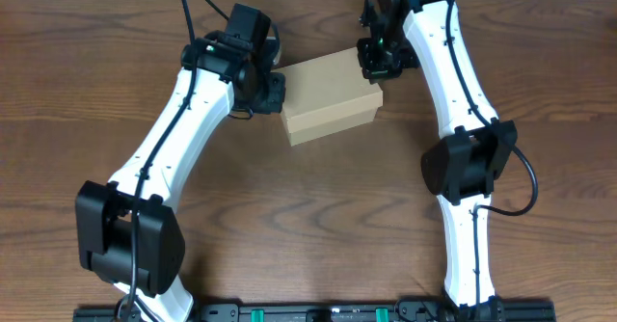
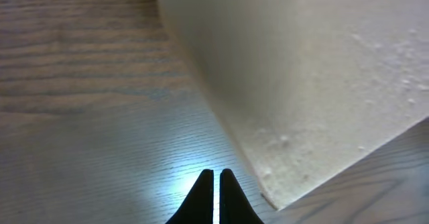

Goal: Pack container

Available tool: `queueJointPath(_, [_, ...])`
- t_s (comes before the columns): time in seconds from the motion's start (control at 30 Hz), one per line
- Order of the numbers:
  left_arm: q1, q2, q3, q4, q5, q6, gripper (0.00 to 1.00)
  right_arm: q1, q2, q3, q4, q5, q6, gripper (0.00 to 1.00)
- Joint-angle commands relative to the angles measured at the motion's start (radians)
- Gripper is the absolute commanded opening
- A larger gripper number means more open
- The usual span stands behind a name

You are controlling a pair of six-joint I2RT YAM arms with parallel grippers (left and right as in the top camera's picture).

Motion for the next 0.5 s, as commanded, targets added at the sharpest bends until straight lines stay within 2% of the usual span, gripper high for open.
queueJointPath(0.0, [-0.02, -0.003, 0.001, 0.01, 0.018, -0.007, 0.06, 0.01, 0.011, -0.006, 0.001, 0.006, -0.024, 0.01])
queueJointPath(0.47, [-0.063, 0.039, -0.001, -0.015, 0.032, -0.068, 0.06, 0.031, 0.011, -0.007, 0.004, 0.007, -0.032, 0.01])
